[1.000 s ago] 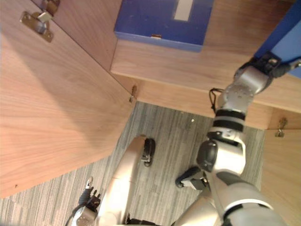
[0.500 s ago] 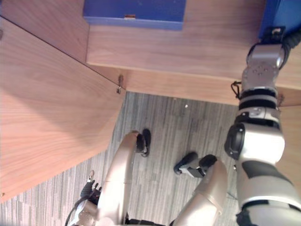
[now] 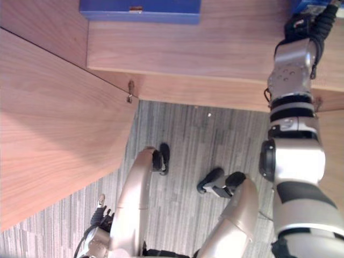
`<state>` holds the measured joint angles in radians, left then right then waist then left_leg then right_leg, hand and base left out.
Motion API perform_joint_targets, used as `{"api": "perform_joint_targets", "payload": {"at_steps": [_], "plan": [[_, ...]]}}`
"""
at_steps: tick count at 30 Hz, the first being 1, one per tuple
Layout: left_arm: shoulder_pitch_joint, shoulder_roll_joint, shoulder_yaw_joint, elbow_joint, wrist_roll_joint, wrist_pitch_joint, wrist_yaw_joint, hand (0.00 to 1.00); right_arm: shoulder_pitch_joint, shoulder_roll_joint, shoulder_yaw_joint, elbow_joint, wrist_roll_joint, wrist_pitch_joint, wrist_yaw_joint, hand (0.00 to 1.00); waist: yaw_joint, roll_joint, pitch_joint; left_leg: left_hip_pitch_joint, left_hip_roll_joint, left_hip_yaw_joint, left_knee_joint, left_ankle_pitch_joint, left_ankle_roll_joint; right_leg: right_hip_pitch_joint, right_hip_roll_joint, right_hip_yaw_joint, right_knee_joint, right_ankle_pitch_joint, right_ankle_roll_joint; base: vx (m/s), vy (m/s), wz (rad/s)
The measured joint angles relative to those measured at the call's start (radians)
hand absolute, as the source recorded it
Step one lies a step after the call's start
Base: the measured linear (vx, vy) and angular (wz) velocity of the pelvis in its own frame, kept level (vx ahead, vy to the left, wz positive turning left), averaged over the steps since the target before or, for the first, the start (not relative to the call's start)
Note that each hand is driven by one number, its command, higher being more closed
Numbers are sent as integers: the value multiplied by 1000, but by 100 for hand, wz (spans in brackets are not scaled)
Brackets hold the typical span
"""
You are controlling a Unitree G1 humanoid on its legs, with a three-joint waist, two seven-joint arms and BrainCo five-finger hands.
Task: Walk over to the cabinet, pick up the folder, carry it to the office cabinet, place the folder inside the office cabinet, then close the office cabinet door
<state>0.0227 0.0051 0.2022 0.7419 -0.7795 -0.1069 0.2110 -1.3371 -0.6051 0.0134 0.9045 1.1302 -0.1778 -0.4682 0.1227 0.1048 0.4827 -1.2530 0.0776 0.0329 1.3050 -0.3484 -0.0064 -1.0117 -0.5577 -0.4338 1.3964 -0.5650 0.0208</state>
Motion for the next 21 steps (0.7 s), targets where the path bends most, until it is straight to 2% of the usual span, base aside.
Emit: {"api": "perform_joint_targets", "payload": {"at_steps": [6, 10, 17, 18, 21], "plan": [[0, 3, 2, 2, -2, 0, -15, 0, 1, -15, 167, 2, -170, 72, 81, 0, -6, -3, 2, 15, 15, 5, -24, 9, -5, 3, 17, 0, -24, 14, -9, 10, -13, -7], [0, 5, 2, 7, -2, -2, -46, 0, 22, -49, 296, 3, -359, 123, 183, 0, -9, -9, 4, 51, 25, 11, -70, 25, -10, 28, 38, -6, -71, 35, -11, 16, -7, -8], [0, 13, 2, 33, 8, -7, -97, 0, 107, -92, 396, -1, -599, 137, 329, 0, -14, -15, 4, 152, 37, 16, -220, 80, -18, 127, 86, -55, -229, 102, -11, 33, 2, -6], [0, 19, 2, 36, 8, -9, -107, 0, 116, -96, 415, 2, -646, 136, 348, 0, -13, -22, 4, 174, 43, 23, -257, 93, -17, 144, 102, -61, -271, 123, -24, 24, 19, -15], [-1, 38, 6, 35, 17, -11, -126, 0, 155, -99, 447, 4, -772, 136, 387, 0, -18, -42, 2, 227, 51, 36, -354, 131, -16, 189, 132, -83, -373, 172, -30, 24, 27, -13]]}}
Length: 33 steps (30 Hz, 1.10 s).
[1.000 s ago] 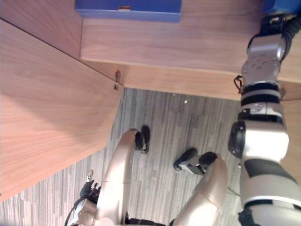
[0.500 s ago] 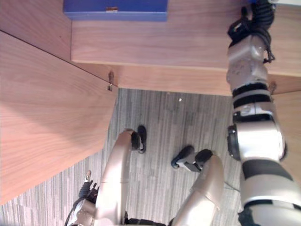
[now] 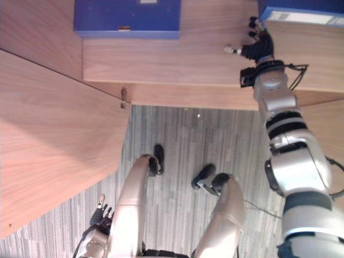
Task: Walk over to the cabinet, pick up the folder, carry it to the office cabinet, place the folder inside the office cabinet, then close the office cabinet door
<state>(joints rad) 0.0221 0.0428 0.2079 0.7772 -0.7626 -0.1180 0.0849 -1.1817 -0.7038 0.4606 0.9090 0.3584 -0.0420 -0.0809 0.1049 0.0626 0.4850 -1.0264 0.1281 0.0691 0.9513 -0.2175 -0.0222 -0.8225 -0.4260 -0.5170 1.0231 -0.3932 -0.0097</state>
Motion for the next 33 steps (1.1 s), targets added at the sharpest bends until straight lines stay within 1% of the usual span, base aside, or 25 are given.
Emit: {"api": "perform_joint_targets", "payload": {"at_steps": [2, 4, 5, 6, 8, 10, 11, 14, 16, 18, 21, 23, 26, 28, 30, 31, 32, 33], "plan": [[0, 4, 16, 1, 3, -5, -14, 0, 42, 1, 3, 1, -102, 0, 23, 0, 1, -16, -5, 55, -1, 14, -89, 34, 2, 45, 21, -15, -89, 42, 1, 28, 27, -6], [0, 4, 24, 2, 4, -8, -25, 0, 77, 4, 3, 5, -163, -1, 34, 0, 2, -24, -8, 103, 0, 26, -170, 66, 3, 82, 46, -26, -175, 84, 1, 31, 39, -10], [0, 4, 27, 2, 4, -9, -28, 0, 82, 7, 3, 10, -169, -2, 34, 0, 1, -28, -10, 115, 0, 32, -197, 77, 3, 91, 53, -27, -201, 97, 3, 35, 48, -15], [0, 4, 32, 3, 4, -9, -35, 0, 85, 18, 4, 28, -179, -2, 34, 0, 2, -32, -12, 143, 1, 42, -250, 100, 3, 109, 72, -28, -257, 126, 2, 26, 34, -15], [0, 5, 44, 5, 5, -10, -38, 0, 89, 37, 6, 50, -188, -2, 34, 0, 0, -41, -17, 181, 0, 58, -326, 133, 3, 132, 94, -29, -331, 164, 0, 40, 33, -18], [0, 7, 54, 13, 5, -11, -38, 0, 88, 56, 6, 67, -200, -2, 34, 0, -1, -45, -19, 211, 2, 68, -385, 158, 2, 153, 114, -31, -392, 194, 0, 32, 19, -17], [0, 9, 60, 16, 5, -11, -39, 0, 88, 63, 7, 68, -211, -2, 34, 0, 0, -53, -24, 228, 2, 79, -428, 178, 1, 157, 125, -30, -428, 214, -1, 23, 5, -17], [0, 9, 67, 18, 5, -12, -46, 0, 89, 92, 2, 70, -221, -2, 31, 0, -1, -58, -26, 276, 5, 96, -531, 229, -5, 187, 164, -32, -531, 265, -4, 56, -2, -16], [0, 9, 67, 18, 5, -12, -50, 0, 89, 106, -1, 73, -222, -2, 31, 0, -1, -58, -26, 304, 6, 104, -585, 254, -10, 203, 181, -31, -574, 284, -7, 48, -17, -9], [0, 6, 67, 18, 4, -13, -50, 0, 91, 121, -7, 78, -222, -2, 31, 0, -1, -59, -27, 328, 6, 109, -620, 270, -15, 214, 189, -30, -593, 291, -9, 46, -27, -6], [0, 4, 67, 18, 4, -20, -52, 0, 100, 139, -13, 79, -225, -2, 30, 0, 0, -69, -36, 349, 6, 115, -663, 291, -23, 217, 196, -28, -606, 293, -12, 54, -33, -4], [0, 0, 67, 18, 4, -20, -54, 0, 115, 161, -48, 79, -226, -2, 30, 0, -1, -73, -39, 357, 8, 114, -672, 296, -26, 222, 202, -29, -613, 294, -14, 56, -31, -2], [0, -5, 67, 17, 4, -20, -57, 0, 152, 207, -49, 85, -256, 0, 23, 0, -2, -75, -40, 394, 11, 116, -680, 296, -27, 261, 209, -29, -626, 295, -14, 61, -22, -2], [-2, -6, 68, 17, 4, -20, -57, 0, 197, 267, -72, 83, -267, 0, 13, 0, -3, -78, -44, 422, 14, 118, -684, 295, -29, 289, 215, -28, -634, 295, -14, 36, -24, -3], [-10, -17, 84, 19, 6, -19, -57, 0, 286, 368, -133, 82, -281, -1, -15, 0, -5, -84, -55, 464, 20, 122, -684, 289, -36, 333, 224, -26, -646, 295, -14, 43, -36, -6], [-12, -24, 92, 21, 16, -18, -57, 0, 341, 434, -155, 101, -299, 18, -15, 0, -5, -85, -55, 503, 25, 127, -682, 280, -40, 374, 231, -23, -657, 294, -14, 38, -38, -8], [-14, -23, 92, 23, 28, -17, -57, 0, 377, 472, -164, 120, -315, 31, -16, 0, -3, -84, -55, 523, 29, 131, -680, 275, -42, 395, 237, -21, -663, 294, -13, 41, -53, -14], [-17, -23, 93, 30, 39, -17, -57, 0, 442, 532, -167, 147, -344, 50, -17, 0, 3, -85, -56, 550, 36, 135, -673, 266, -45, 425, 246, -16, -672, 294, -13, 50, -62, -18]]}}
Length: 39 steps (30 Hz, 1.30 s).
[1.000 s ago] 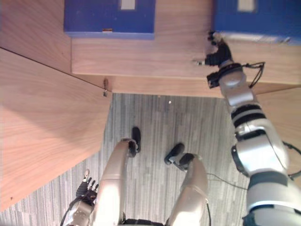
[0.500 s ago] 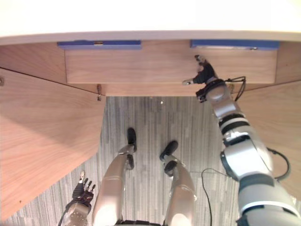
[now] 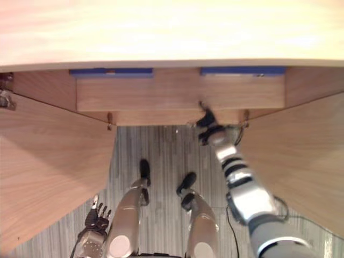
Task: Walk over to the cabinet, pick up the folder, carry it to the office cabinet, place the folder inside the office cabinet, then close the office cabinet door
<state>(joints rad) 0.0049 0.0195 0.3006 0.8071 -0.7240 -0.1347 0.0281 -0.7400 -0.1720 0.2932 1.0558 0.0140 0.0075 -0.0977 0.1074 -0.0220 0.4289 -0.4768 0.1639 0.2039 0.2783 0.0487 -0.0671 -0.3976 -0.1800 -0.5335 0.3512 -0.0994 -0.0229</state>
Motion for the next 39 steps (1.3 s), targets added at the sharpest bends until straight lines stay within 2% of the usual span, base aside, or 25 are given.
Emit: {"api": "perform_joint_targets", "payload": {"at_steps": [2, 4, 6, 7, 9, 10, 12, 16, 20, 23, 28, 39], "plan": [[-8, 0, 0, 8, 28, 1, 3, 0, 200, 164, -45, 32, -67, 46, 0, 0, 6, 0, -2, 42, 26, 10, 35, -31, -7, 55, 27, 17, -20, 0, 0, 52, -64, -27], [-11, -2, 7, 7, 47, 3, 10, 0, 356, 255, -82, 43, -72, 64, 4, 0, 4, 0, -2, 77, 52, 19, 75, -62, -14, 99, 52, 38, -34, 0, 0, 39, -46, -36], [-11, -15, 20, 7, 56, 6, 12, 0, 448, 254, -115, 54, -49, 73, 17, 0, 1, 2, -14, 111, 69, 21, 123, -98, -21, 139, 75, 69, -45, 2, 0, 4, -23, -45], [-8, -18, 30, 15, 57, 7, 11, 0, 489, 248, -169, 42, -29, 70, 14, 0, -4, 0, -43, 110, 73, -9, 150, -116, -28, 145, 89, 82, -53, 4, 0, -26, -1, -60], [-4, -26, 38, 40, 61, 9, 10, 0, 545, 239, -246, 16, 10, 31, 3, 0, -6, -3, -111, 119, 67, -134, 177, -168, -59, 148, 126, 138, -73, 19, 2, -7, 40, -87], [-7, -31, 33, 50, 69, 10, 8, 0, 567, 235, -284, 17, 23, 21, -3, 0, -11, -5, -141, 143, 58, -161, 179, -189, -68, 157, 133, 167, -79, 26, 5, 12, 73, -74], [-8, -46, 31, 67, 96, 9, 0, 0, 623, 231, -327, 18, 44, 9, -8, 0, -34, -7, -197, 175, 49, -149, 157, -196, -66, 180, 133, 187, -113, 38, 19, 1, 96, -37], [1, -68, 32, 125, 187, 11, -12, 0, 696, 235, -396, 8, 82, 1, -13, 0, -39, -10, -310, 281, 30, -48, 89, -219, -46, 231, 140, 300, -220, 101, 42, 25, 122, -66], [-5, -77, 34, 184, 196, 11, -1, 0, 714, 242, -469, 8, 140, -7, -24, 0, -60, -8, -353, 362, 1, 4, 35, -212, -40, 276, 139, 371, -285, 149, 48, 62, 111, -56], [-12, -82, 37, 213, 232, 11, 15, 0, 717, 244, -540, 7, 182, -23, -43, 0, -65, -6, -364, 419, -20, 17, -3, -218, -31, 310, 140, 438, -344, 191, 57, 92, 105, -58], [-15, -87, 26, 234, 297, 11, 20, 0, 736, 245, -564, 3, 200, -39, -61, 0, -73, -5, -369, 484, -34, 86, -36, -223, -22, 327, 137, 507, -354, 205, 64, 10, 80, -43], [-18, -86, -38, 246, 398, 9, 20, 0, 743, 251, -624, -10, 205, -40, -58, 0, -84, -2, -354, 568, -39, 218, -66, -241, -16, 348, 148, 619, -380, 239, 75, -35, 45, -34]]}}
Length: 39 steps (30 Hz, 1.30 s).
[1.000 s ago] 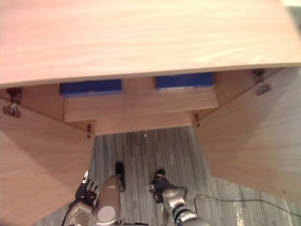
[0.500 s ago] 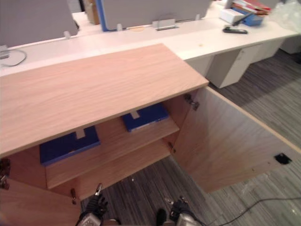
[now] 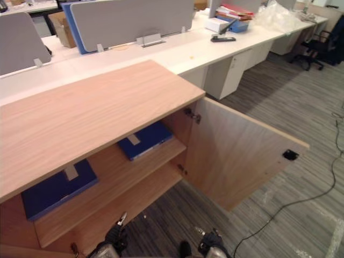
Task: Walk over to the cabinet, pick up the folder, carry it to the office cabinet, place the folder inside the office cabinet, then close the office cabinet door
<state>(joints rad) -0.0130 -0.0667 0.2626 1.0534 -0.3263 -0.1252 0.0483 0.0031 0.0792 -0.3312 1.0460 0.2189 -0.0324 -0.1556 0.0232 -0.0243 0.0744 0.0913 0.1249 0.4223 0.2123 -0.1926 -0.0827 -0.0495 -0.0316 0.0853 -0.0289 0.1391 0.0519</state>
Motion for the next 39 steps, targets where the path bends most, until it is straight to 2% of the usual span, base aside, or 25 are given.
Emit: {"api": "perform_joint_targets", "payload": {"at_steps": [7, 8, 9, 10, 11, 12, 14, 17, 19, 22, 25, 31, 35, 36, 37, 39], "plan": [[0, 0, -10, -2, 52, 0, 0, 0, -2, 0, 2, -26, 8, 2, 0, 0, -8, 6, 34, 37, 3, 39, -11, -2, 1, -2, 10, 14, 23, 0, 0, -9, 22, -14], [0, 0, -11, -3, 52, 0, 0, 0, -6, -1, 0, -31, 15, 3, 0, 0, -10, 10, 43, 44, 15, 56, -14, 0, 3, -7, 1, -21, 40, -30, -29, -19, -3, -16], [-1, 0, -14, -8, 52, 0, 0, 0, -11, -12, -1, -34, 17, 4, -1, 0, -9, 20, 56, 56, 24, 66, -18, 2, 2, -18, -31, -161, 104, -72, -60, -27, 12, -15], [2, 0, -13, -11, 53, 0, 1, 0, -12, -16, 0, -35, 17, 4, -1, 0, -9, 24, 55, 60, 30, 74, -19, 2, 2, -35, -59, -238, 157, -91, -68, -9, 73, -21], [13, 0, -14, -26, 54, 0, 1, 0, -10, -19, -1, -40, 18, 3, -1, 0, -8, 24, 57, 74, 32, 84, -22, 3, -1, -61, -119, -356, 274, -143, -69, 30, 54, -16], [18, 0, -19, -28, 56, 0, 1, 0, -9, -21, -2, -46, 18, 3, -1, 0, -9, 24, 57, 91, 31, 88, -28, 6, -10, -73, -171, -431, 366, -192, -66, 67, 25, -12], [19, 2, -27, -24, 57, 0, 1, 0, -8, -24, -2, -48, 18, 3, -1, 0, -12, 18, 56, 120, 18, 81, -39, 12, -29, -76, -190, -482, 406, -225, -47, 93, -74, -3], [20, 14, -50, 6, 65, 2, 1, 0, -25, -49, -9, -5, 17, 3, 0, 0, -9, 45, 43, 103, 28, -10, -99, 35, -1, -71, -119, -458, 324, -205, -42, 60, -132, -27], [18, 36, -81, 16, 63, 2, 2, 0, -56, -59, -38, 62, 18, 4, 0, 0, -3, 44, 43, 88, 31, -97, -125, 30, 15, -58, -58, -435, 222, -152, -57, -6, -72, -50], [16, 43, -82, 17, 40, 2, 3, 0, -50, -78, -43, 92, 21, 3, -1, 0, -11, 48, 55, 100, 35, -141, -120, 35, 11, 13, -17, -426, 83, -78, -54, 22, -34, -23], [19, 57, -94, 22, 37, 2, 4, 0, -20, -96, -44, 98, 35, 3, -2, 0, -14, 48, 53, 104, 12, -154, -111, 35, 11, 81, -13, -419, -50, -6, -38, 24, 48, -5], [43, 104, -128, 40, 20, 3, 9, 0, -1, -102, -78, 128, 35, 3, -2, 0, -17, 43, 61, 122, -7, -162, -115, 28, 8, 93, -29, -408, -62, 4, -27, -12, 89, -3], [68, 112, -127, 42, 21, 4, 11, 0, 12, -105, -77, 128, 36, 2, -2, 0, -20, 43, 62, 125, 1, -164, -104, -10, -8, 93, -23, -402, -63, 3, -17, -29, 56, -5], [77, 115, -120, 42, 20, 4, 12, 0, 11, -105, -74, 127, 36, 1, -2, 0, -17, 42, 63, 100, 13, -160, -39, -45, -16, 87, -18, -392, -63, -5, -15, -46, 52, -21], [81, 118, -116, 41, 18, 4, 12, 0, 12, -105, -68, 127, 36, 0, -2, 0, -13, 41, 65, 82, 21, -158, 10, -61, -23, 80, -16, -382, -63, -5, -14, -80, 46, -39], [85, 121, -76, 34, -8, 4, 13, 0, 14, -106, -60, 133, 37, -1, -3, 0, 0, 34, 69, 5, 37, -168, 218, -79, -26, 80, -16, -335, -62, -5, -15, -81, 37, -60]]}}
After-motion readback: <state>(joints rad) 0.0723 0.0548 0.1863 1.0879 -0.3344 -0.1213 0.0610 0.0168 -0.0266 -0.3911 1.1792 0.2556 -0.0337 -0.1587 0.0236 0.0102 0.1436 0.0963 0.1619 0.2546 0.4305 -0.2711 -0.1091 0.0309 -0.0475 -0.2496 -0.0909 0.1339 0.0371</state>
